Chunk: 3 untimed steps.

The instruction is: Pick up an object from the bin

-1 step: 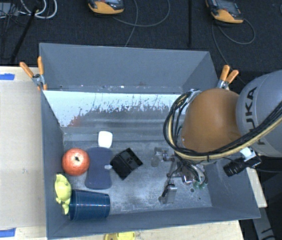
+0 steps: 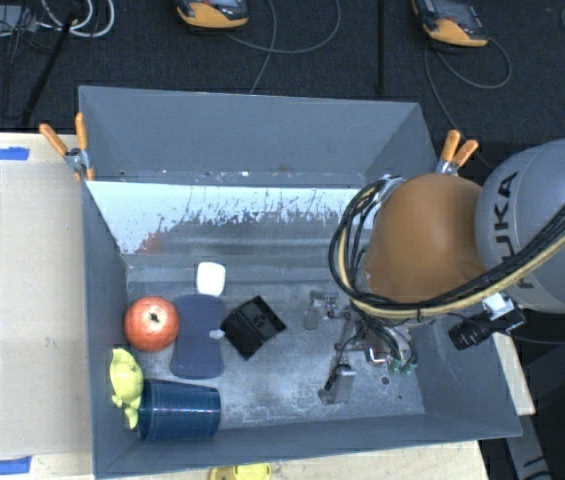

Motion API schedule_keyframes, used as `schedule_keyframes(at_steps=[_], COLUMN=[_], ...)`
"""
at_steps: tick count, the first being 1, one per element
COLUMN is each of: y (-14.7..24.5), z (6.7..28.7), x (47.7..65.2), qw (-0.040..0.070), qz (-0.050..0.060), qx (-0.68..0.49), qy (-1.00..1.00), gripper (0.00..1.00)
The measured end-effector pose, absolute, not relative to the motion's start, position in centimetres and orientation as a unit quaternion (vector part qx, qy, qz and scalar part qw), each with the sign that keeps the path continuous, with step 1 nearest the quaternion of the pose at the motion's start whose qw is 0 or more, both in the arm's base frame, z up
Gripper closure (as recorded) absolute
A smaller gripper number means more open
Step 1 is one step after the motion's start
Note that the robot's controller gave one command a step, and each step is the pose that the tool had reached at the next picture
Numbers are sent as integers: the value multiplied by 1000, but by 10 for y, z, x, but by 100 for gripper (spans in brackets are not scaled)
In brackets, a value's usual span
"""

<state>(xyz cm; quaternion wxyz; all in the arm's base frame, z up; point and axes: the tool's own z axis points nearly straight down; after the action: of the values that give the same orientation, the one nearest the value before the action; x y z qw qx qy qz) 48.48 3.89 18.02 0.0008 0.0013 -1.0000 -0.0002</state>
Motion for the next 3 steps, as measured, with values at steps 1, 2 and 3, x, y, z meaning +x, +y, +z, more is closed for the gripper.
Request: schedule_keyframes(at_steps=[1, 2, 3], y=[72, 80, 81], z=[148, 94, 73], x=[529, 551, 546], qw=[-4, -2, -5], qz=[0, -1, 0], qx=[-4, 32, -72], qy=[-1000, -999, -997], gripper=[0, 0, 100])
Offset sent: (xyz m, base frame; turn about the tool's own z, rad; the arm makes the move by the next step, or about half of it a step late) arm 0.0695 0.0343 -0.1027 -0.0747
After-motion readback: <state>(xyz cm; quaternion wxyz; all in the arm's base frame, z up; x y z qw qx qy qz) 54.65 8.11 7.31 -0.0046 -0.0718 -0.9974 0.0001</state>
